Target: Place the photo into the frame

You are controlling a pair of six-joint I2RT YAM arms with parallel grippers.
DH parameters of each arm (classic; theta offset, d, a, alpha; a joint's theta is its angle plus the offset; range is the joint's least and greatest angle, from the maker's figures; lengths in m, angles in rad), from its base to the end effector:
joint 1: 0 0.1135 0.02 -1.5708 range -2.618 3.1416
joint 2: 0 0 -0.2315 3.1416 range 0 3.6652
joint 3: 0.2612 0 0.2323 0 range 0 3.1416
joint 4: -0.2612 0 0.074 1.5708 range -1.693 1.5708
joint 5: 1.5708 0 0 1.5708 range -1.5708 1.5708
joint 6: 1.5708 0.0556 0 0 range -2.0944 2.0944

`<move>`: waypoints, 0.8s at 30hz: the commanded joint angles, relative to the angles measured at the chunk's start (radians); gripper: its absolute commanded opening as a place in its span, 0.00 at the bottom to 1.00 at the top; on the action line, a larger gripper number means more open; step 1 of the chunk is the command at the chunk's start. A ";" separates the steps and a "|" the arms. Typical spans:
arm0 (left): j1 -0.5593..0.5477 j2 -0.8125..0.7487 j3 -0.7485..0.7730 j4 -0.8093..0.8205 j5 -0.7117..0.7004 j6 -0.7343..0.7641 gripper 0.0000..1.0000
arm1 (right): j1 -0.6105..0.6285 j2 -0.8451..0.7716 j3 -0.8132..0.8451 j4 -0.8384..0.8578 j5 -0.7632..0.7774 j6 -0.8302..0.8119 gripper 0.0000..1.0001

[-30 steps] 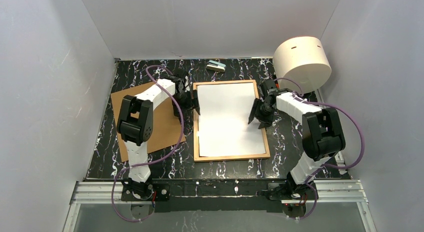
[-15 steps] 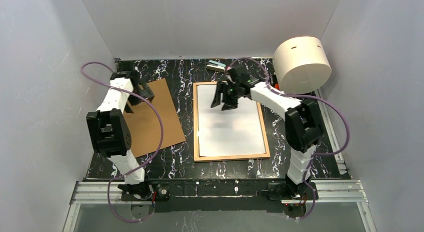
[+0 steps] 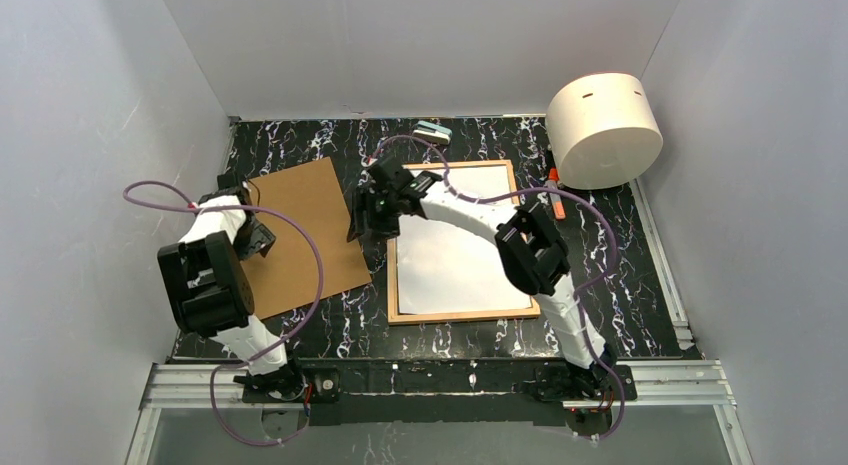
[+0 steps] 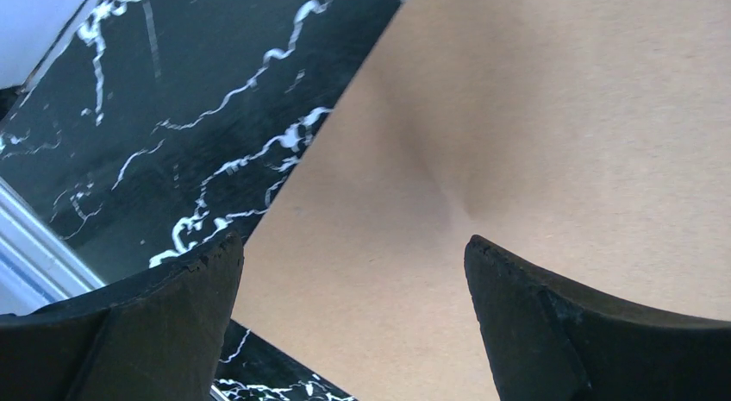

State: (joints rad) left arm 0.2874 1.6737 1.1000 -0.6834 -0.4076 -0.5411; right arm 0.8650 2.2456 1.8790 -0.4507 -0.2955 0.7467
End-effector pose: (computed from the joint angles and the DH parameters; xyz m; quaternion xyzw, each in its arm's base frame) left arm 0.2847 0.1071 0.1534 -0.4183 0.8727 0.1789 0.1770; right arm 0.3008 0.3779 0.1771 -0.1084 0.9149 0.3573 0.1532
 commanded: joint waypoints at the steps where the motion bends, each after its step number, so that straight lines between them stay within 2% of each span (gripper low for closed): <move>1: 0.013 -0.118 -0.078 0.028 -0.103 -0.056 0.98 | 0.067 0.057 0.114 -0.043 0.110 0.070 0.71; 4: 0.015 -0.140 -0.128 0.064 -0.149 -0.071 0.99 | 0.103 0.105 0.161 -0.060 0.203 0.092 0.71; 9: 0.018 -0.116 -0.193 0.116 -0.041 -0.069 0.98 | 0.116 0.159 0.223 -0.131 0.331 0.098 0.72; 18: 0.046 -0.112 -0.290 0.164 -0.018 -0.096 0.98 | 0.123 0.201 0.218 -0.130 0.343 0.073 0.73; 24: 0.055 -0.125 -0.315 0.162 -0.082 -0.116 0.98 | 0.132 0.240 0.243 -0.165 0.346 0.074 0.73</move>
State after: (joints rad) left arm 0.3256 1.5272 0.8543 -0.5171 -0.4217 -0.6331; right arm 0.9882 2.4336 2.0998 -0.5652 0.0204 0.8318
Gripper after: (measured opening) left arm 0.983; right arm 0.731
